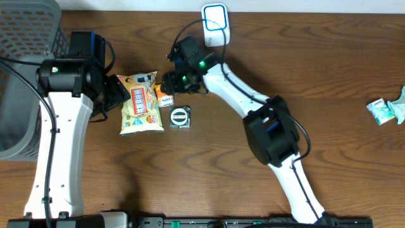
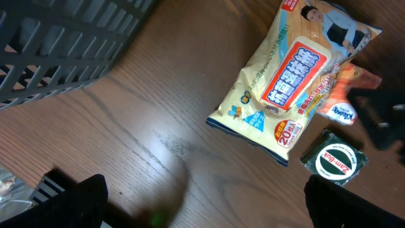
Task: Scan the item barcode
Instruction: 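Reach the right gripper left and grasp the orange snack box, then lift the orange box under the scanner and turn it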
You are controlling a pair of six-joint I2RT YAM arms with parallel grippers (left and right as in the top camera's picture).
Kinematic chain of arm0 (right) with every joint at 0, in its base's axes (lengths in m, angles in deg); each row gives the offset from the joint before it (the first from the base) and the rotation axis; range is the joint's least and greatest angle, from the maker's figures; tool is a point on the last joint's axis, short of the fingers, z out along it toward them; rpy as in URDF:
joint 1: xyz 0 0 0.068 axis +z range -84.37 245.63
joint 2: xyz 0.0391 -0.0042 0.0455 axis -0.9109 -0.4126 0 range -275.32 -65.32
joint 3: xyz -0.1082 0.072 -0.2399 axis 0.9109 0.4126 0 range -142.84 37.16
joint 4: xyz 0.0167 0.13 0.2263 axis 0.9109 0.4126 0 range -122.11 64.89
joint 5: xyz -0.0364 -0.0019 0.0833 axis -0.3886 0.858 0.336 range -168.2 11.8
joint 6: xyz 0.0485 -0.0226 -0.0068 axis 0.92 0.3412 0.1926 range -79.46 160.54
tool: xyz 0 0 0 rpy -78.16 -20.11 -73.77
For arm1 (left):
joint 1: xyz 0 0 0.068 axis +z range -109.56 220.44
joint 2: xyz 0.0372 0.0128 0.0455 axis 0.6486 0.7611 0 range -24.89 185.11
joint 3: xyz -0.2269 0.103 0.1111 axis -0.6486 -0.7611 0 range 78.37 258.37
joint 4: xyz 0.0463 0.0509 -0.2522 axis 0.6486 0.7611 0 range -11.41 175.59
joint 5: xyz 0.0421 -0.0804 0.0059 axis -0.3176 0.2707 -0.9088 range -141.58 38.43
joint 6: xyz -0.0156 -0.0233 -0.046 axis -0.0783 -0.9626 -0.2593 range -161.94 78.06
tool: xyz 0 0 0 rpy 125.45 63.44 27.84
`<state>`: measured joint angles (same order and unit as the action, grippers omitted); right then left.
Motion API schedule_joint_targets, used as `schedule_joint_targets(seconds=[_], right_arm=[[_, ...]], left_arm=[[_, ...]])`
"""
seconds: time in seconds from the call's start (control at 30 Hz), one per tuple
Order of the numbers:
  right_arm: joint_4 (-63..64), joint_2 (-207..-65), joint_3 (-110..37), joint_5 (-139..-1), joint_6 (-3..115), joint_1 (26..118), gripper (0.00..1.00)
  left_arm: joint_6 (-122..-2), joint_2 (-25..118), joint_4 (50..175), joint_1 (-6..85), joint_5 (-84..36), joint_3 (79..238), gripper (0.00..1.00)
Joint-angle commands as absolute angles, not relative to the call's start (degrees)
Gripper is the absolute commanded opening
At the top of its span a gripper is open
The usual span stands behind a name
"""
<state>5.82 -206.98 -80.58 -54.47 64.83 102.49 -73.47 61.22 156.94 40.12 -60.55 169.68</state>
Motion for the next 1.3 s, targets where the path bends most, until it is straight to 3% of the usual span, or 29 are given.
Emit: schedule_joint_targets(seconds=[0.0,0.07,0.2,0.23,0.47,0.93,1.27], right_arm=[[5.76,-209.69,-81.17,-54.52,66.71,104.7,0.55],[5.85,-210.09,-81.17,-54.89,66.69,105.05,0.42],[6.79,-210.28,-81.19,-55.43,66.65,104.83,0.05],[7.53,-210.2,-81.25,-55.39,66.67,104.44,0.01],[15.75,-206.79,-81.45,-51.78,62.89,98.76,0.01],[29.41,-199.66,-81.45,-3.74,35.85,76.42,0.01],[33.47,-199.66,-81.45,-0.66,31.63,70.15,0.01]], left_arm=[[-73.77,61.22,157.2,40.32,-61.07,169.68,0.98],[-73.77,61.22,157.2,40.32,-61.07,169.68,0.98],[-73.75,61.22,157.2,40.32,-61.07,169.68,0.98],[-73.77,61.22,157.2,40.32,-61.07,169.68,0.98],[-73.77,61.22,157.2,40.32,-61.07,169.68,0.98],[-73.75,61.22,157.2,40.32,-61.07,169.68,0.98],[-73.77,61.22,157.2,40.32,-61.07,169.68,0.98]])
